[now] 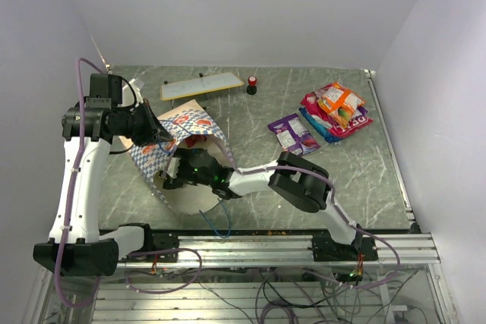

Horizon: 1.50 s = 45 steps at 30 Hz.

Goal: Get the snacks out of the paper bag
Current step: Take out the snack from the paper bag.

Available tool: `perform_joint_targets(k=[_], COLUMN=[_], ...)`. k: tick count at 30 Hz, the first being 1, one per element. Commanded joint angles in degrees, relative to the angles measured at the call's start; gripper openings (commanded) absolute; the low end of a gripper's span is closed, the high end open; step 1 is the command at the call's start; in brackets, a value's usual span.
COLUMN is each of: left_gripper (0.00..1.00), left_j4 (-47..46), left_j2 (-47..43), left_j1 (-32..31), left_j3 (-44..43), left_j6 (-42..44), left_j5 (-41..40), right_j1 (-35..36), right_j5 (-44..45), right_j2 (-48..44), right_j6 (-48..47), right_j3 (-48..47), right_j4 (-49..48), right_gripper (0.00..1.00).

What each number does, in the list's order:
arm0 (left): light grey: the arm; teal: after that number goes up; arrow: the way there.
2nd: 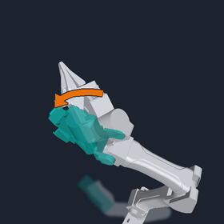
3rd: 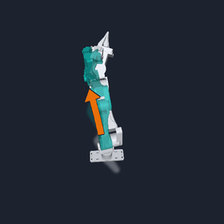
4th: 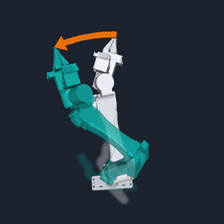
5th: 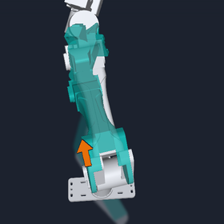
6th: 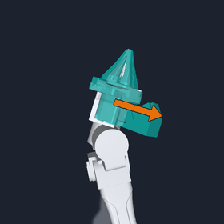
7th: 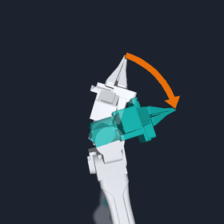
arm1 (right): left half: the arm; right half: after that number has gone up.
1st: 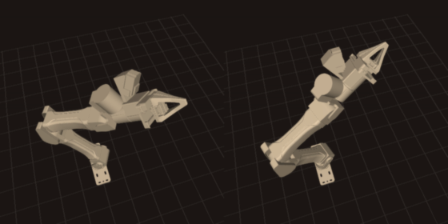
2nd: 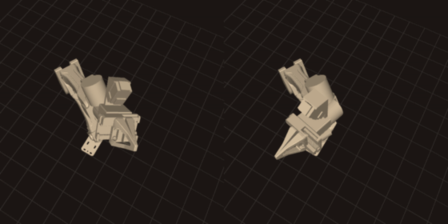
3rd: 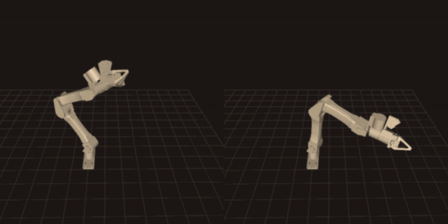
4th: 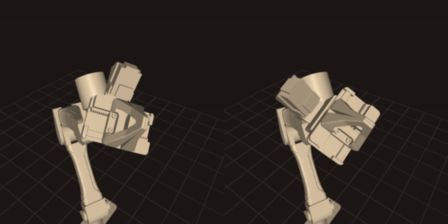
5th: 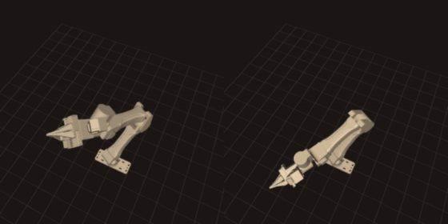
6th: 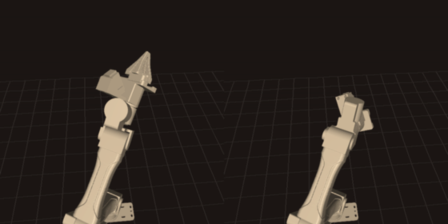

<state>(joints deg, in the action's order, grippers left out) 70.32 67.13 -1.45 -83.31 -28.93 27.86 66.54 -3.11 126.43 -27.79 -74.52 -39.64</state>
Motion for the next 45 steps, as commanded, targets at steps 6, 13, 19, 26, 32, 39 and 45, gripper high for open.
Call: perform_joint_targets(k=[6, 13, 19, 26, 32, 39, 45], left_gripper=[0.07, 0.07, 0.07, 0.07, 0.07, 0.07, 0.07], left_j4=[-0.12, -0.32, -0.80, -0.88, -1.56, -3.21, -5.29], left_j2=[0.79, 0.96, 1.07, 0.99, 0.47, 0.36, 0.09], left_j1=[-0.28, -0.23, -0.23, -0.28, -0.26, -0.30, -0.22], left_j3=[-1.63, -1.86, -1.67, -2.21, -1.86, -1.93, -1.87], left_j6=[1.36, 1.18, 0.79, 0.38, -0.64, -2.41, -4.40], left_j5=[1.01, 0.71, 0.52, 0.08, 0.03, 0.06, 0.25], right_j1=[-0.23, -0.76, -0.86, -1.14, -1.17, -1.09, -1.10], right_j5=[2.47, 2.33, 0.78, -1.38, -2.55, -4.85, -5.53], right_j2=[8.56, 7.98, 4.69, 0.52, -4.81, -11.18, -16.92], right_j6=[1.06, 1.04, 1.34, 4.45, 9.14, 16.53, 20.78], right_j3=[-7.62, -5.55, -6.37, -5.07, -0.82, 4.23, 9.44], right_j4=[-0.92, 1.80, 4.11, 3.86, 2.08, -0.34, -1.01], right_gripper=[0.73, 0.45, 0.19, 0.01, 0.00, 0.00, 0.00])
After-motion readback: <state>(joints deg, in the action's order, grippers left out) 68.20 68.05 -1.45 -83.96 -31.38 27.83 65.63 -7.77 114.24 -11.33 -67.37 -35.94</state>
